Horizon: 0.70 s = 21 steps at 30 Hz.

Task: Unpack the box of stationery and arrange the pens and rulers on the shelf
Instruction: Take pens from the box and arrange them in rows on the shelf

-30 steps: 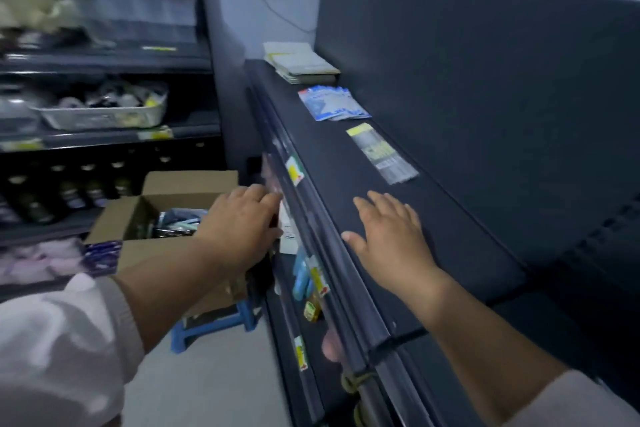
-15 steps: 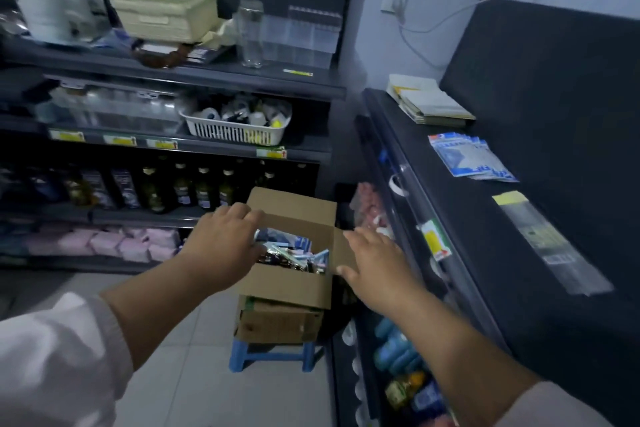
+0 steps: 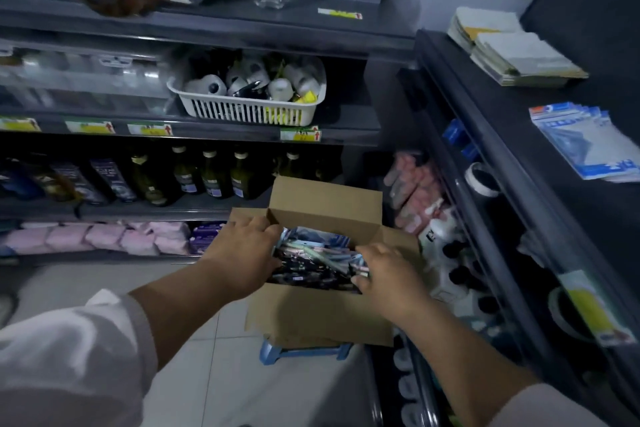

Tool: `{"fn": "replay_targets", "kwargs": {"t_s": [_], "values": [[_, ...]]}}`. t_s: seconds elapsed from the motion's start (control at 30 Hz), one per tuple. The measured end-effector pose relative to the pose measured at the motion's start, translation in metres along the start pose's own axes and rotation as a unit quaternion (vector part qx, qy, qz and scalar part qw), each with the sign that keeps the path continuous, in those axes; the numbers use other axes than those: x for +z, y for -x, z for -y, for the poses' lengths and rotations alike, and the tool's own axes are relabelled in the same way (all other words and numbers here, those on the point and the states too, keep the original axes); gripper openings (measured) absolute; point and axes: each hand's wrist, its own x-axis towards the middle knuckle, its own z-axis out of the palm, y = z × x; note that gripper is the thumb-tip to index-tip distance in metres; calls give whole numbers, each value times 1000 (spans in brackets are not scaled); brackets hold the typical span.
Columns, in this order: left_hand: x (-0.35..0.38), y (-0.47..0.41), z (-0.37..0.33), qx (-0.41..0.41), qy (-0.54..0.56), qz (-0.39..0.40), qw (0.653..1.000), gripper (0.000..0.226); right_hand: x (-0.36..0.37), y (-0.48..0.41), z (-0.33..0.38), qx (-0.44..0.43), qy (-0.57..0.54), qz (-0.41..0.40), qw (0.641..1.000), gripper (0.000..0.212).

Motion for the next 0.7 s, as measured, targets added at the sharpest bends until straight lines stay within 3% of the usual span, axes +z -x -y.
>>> {"fn": "replay_targets", "kwargs": {"t_s": [0.47,0.7], "values": [[177,-162,13,44,32,96,994,52,135,-173,-44,-15,-2,82,997,59],[249,-208,22,69,-16,162,984,70,195,-218,-65,-30,19,150,988,62]]}}
